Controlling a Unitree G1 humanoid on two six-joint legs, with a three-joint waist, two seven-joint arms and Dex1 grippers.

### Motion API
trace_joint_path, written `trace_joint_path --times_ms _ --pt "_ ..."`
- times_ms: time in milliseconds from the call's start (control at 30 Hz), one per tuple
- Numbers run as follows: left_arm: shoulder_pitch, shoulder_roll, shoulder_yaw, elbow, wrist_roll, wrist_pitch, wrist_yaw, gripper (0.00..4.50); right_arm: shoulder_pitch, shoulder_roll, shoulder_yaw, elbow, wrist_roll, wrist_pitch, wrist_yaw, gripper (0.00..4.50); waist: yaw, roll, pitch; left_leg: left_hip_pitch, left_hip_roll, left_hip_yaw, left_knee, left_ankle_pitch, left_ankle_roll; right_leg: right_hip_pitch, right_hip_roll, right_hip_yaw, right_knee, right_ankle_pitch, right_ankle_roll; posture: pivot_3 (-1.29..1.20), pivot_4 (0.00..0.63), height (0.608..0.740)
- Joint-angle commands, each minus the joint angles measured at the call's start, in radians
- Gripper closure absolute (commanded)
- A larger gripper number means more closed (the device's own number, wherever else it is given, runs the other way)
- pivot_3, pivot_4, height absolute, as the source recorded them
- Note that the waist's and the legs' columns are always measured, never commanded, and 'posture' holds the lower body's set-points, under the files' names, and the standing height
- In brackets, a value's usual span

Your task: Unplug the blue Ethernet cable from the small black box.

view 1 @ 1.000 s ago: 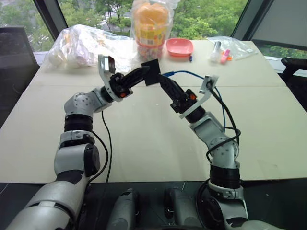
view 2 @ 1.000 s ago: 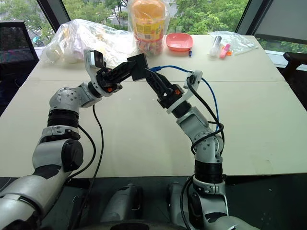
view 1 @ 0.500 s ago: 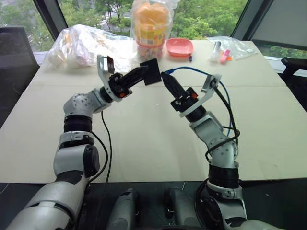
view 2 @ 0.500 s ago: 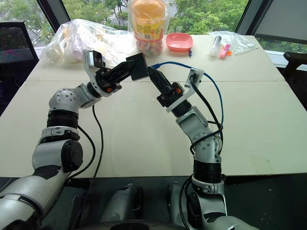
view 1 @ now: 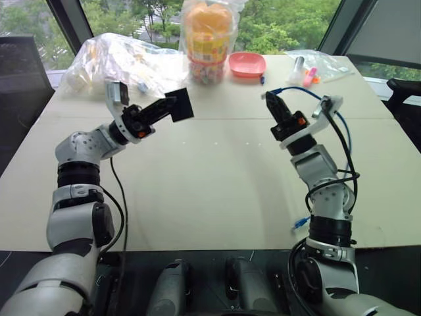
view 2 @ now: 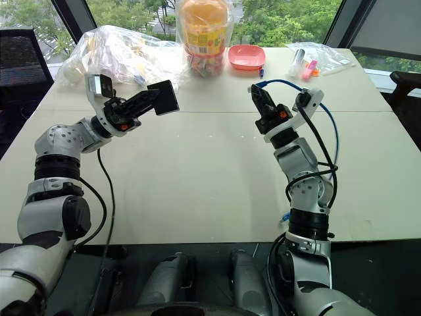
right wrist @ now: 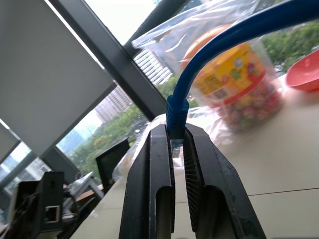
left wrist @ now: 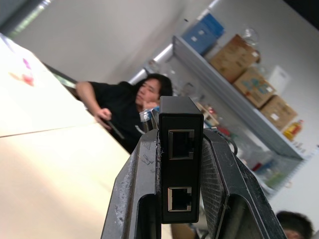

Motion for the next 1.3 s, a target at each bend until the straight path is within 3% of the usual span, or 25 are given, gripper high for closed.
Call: trace_joint_path --times_ms 33,300,433,567,600,633,800,833,867,967,1133,1300 --pt "-0.034 -0.032 -0.004 -0.015 0.028 -0.106 0.046 4.04 -0.090 -0.066 0.024 0.038 -0.043 -0.004 0.063 4.48 0.000 0.000 0.000 0.000 0.000 0.000 0.000 0.000 0.000 0.000 0.000 0.000 0.000 0.000 0.000 0.00 0.150 0.740" --pt "-0.003 -0.164 -0.125 -0.052 0.221 -0.452 0.209 4.04 -0.475 -0.299 0.022 0.543 -0.234 -0.098 0.178 4.48 0.003 0.001 0.001 -0.001 -0.001 0.002 0.000 0.000 0.000 0.000 -0.001 0.000 -0.001 0.000 0.000 0.00 0.150 0.740" --pt "0.013 -0.194 -0.139 -0.072 0.246 -0.525 0.241 4.04 -0.495 -0.311 0.067 0.680 -0.321 -0.139 0.252 4.48 -0.002 0.001 0.000 -0.001 0.000 0.002 -0.001 -0.001 0.002 0.000 -0.001 0.000 -0.002 0.000 0.000 0.00 0.150 0.740" --pt "0.102 -0.234 -0.242 -0.196 0.349 -0.663 0.285 4.04 -0.407 -0.283 0.073 0.911 -0.427 -0.268 0.221 4.48 0.001 0.001 0.000 0.000 0.000 0.003 -0.003 -0.001 0.003 -0.001 0.000 0.000 -0.001 0.000 0.000 0.00 0.150 0.740" --pt "0.111 -0.245 -0.240 -0.220 0.341 -0.666 0.296 4.04 -0.395 -0.281 0.077 0.941 -0.451 -0.297 0.217 3.65 0.004 0.001 0.000 0.000 0.000 0.004 -0.003 -0.001 0.003 -0.001 -0.001 0.000 -0.001 0.000 0.000 0.00 0.150 0.740" --pt "0.118 -0.253 -0.247 -0.235 0.351 -0.682 0.313 4.04 -0.386 -0.279 0.075 0.963 -0.465 -0.314 0.213 3.36 0.004 0.002 0.000 -0.001 0.000 0.003 -0.002 -0.001 0.002 -0.001 -0.001 0.000 -0.001 0.000 0.000 0.00 0.150 0.740" --pt "0.129 -0.256 -0.316 -0.241 0.449 -0.782 0.372 4.04 -0.376 -0.261 0.035 1.000 -0.469 -0.345 0.190 0.81 -0.001 0.004 0.002 -0.003 -0.001 0.006 0.001 -0.001 0.003 -0.003 -0.001 0.003 -0.001 0.003 0.004 0.00 0.150 0.740" --pt "0.124 -0.262 -0.318 -0.229 0.455 -0.796 0.380 4.04 -0.369 -0.256 0.033 0.983 -0.470 -0.341 0.189 0.28 -0.003 0.004 0.002 -0.003 -0.001 0.006 0.001 -0.001 0.003 -0.003 -0.001 0.004 -0.001 0.003 0.004 0.00 0.150 0.740" --pt "0.117 -0.267 -0.317 -0.214 0.457 -0.806 0.390 4.04 -0.360 -0.252 0.035 0.961 -0.472 -0.330 0.187 0.06 -0.003 0.004 0.002 -0.002 -0.001 0.006 0.001 -0.001 0.003 -0.002 -0.001 0.004 -0.001 0.003 0.004 0.00 0.150 0.740" --pt "0.090 -0.289 -0.310 -0.146 0.479 -0.857 0.443 4.04 -0.295 -0.234 0.059 0.809 -0.453 -0.212 0.225 0.06 0.000 0.004 0.002 -0.002 0.000 0.006 0.001 -0.001 0.003 -0.003 0.000 0.004 0.000 0.003 0.004 0.00 0.150 0.740" --pt "0.033 -0.340 -0.327 0.061 0.550 -1.005 0.525 4.04 0.026 -0.212 0.192 0.140 -0.310 0.108 0.300 0.06 0.007 0.004 0.001 -0.004 0.000 0.002 0.000 -0.002 0.003 -0.003 0.000 0.003 -0.001 0.002 0.005 0.00 0.150 0.740" --pt "-0.029 -0.364 -0.333 0.240 0.614 -1.110 0.612 4.04 0.112 -0.198 0.176 -0.043 -0.291 0.186 0.216 0.06 0.008 0.004 0.001 -0.005 -0.002 0.004 0.002 -0.002 0.004 -0.003 0.000 0.002 -0.002 0.004 0.007 0.00 0.150 0.740"
